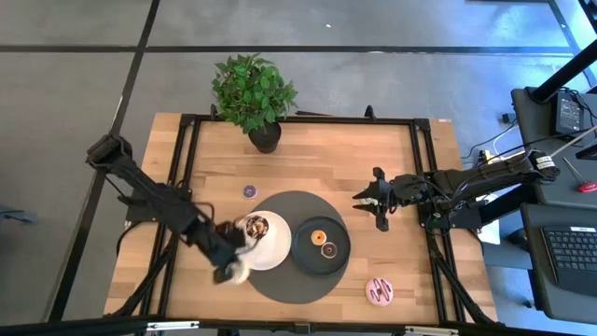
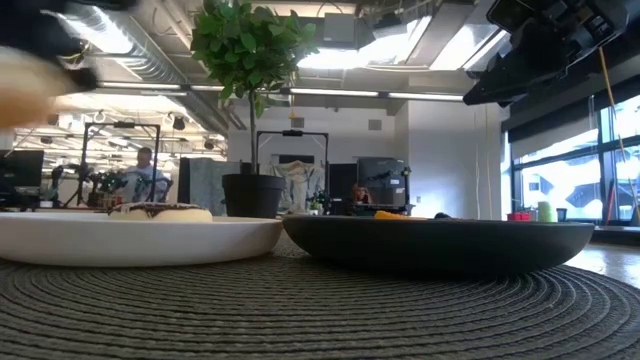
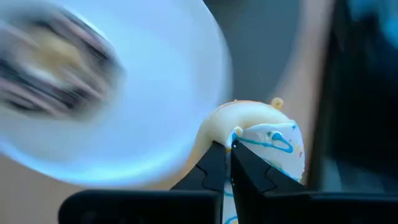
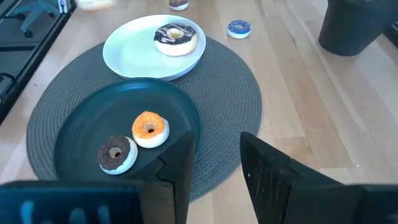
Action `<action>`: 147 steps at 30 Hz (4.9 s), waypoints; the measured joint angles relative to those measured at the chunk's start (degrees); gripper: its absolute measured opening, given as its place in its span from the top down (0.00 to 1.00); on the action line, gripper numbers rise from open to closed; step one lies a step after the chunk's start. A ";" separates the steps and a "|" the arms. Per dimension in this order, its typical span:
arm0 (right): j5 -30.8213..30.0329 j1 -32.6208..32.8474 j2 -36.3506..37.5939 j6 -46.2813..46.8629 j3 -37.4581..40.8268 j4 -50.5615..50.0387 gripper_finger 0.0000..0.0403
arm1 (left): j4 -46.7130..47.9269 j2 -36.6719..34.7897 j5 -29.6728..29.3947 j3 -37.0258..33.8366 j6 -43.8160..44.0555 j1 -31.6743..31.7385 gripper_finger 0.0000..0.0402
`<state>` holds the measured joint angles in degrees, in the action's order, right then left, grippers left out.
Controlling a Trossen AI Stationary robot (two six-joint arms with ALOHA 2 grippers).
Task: Pick & Place donuts
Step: Put the large white donut on the white plate, then put the large green donut on the white plate
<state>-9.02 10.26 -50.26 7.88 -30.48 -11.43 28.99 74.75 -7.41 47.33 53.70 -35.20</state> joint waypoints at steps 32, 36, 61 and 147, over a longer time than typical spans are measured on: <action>0.00 0.00 0.02 -2.25 0.00 -0.43 0.67 | -4.66 12.95 8.94 -0.02 8.52 14.69 0.97; 0.00 0.00 0.01 -2.23 0.00 -0.47 0.67 | -4.80 13.06 8.99 -0.02 8.12 14.69 0.94; 0.00 0.00 0.00 -2.25 0.00 -0.88 0.68 | -4.81 13.02 12.51 -0.02 8.60 15.14 0.79; -12.99 -14.16 -20.85 24.75 -5.68 -27.26 0.95 | -6.99 0.19 -30.72 -0.02 -6.99 15.80 0.70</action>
<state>-22.00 -3.90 -71.11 32.63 -36.16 -38.69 22.00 74.94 -38.13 47.31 46.72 -19.40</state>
